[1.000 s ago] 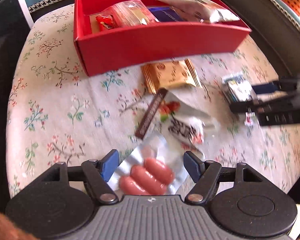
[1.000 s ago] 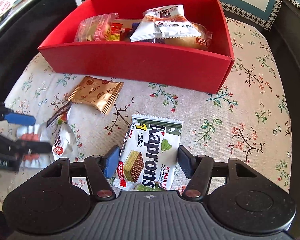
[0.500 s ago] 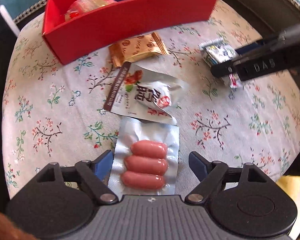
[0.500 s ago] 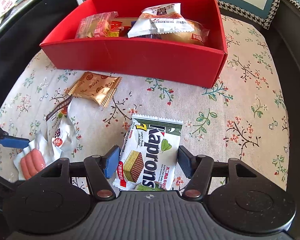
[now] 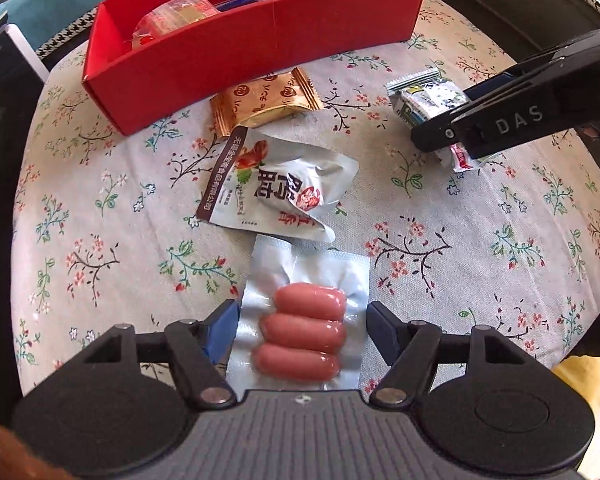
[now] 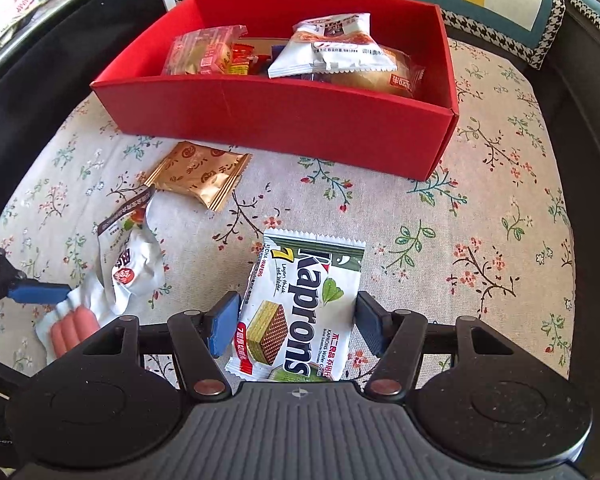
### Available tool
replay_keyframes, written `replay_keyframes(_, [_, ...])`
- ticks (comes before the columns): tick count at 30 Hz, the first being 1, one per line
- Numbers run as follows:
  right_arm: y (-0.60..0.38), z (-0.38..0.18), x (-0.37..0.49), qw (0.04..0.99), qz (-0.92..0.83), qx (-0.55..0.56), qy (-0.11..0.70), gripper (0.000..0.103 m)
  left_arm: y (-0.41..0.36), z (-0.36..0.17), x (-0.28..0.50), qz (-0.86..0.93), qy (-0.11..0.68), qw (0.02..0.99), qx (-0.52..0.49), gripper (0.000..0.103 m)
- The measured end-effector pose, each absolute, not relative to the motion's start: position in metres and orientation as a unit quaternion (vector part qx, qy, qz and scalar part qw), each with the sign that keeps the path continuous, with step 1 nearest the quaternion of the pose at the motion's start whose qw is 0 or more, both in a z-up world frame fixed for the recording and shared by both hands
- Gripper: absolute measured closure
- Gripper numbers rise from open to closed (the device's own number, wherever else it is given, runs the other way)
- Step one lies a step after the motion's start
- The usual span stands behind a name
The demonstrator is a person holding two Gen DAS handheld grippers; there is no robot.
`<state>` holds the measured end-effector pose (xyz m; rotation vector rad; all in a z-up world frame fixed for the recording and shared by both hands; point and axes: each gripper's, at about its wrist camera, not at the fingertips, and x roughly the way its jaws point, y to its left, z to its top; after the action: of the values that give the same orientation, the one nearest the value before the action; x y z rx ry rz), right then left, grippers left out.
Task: Organize snacks
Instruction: 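Grasp the sausage pack with the left tool while the right tool grasps the Kapron packet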
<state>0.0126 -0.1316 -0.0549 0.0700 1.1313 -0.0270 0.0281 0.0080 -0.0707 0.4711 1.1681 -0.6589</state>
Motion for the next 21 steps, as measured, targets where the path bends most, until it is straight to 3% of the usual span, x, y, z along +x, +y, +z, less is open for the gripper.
replay_keyframes(21, [-0.124, -0.036, -0.026, 0.860, -0.029, 0.042, 0.508, 0.035, 0.018, -0.032, 0.028, -0.271, 0.507, 0.809, 0.119, 0.000])
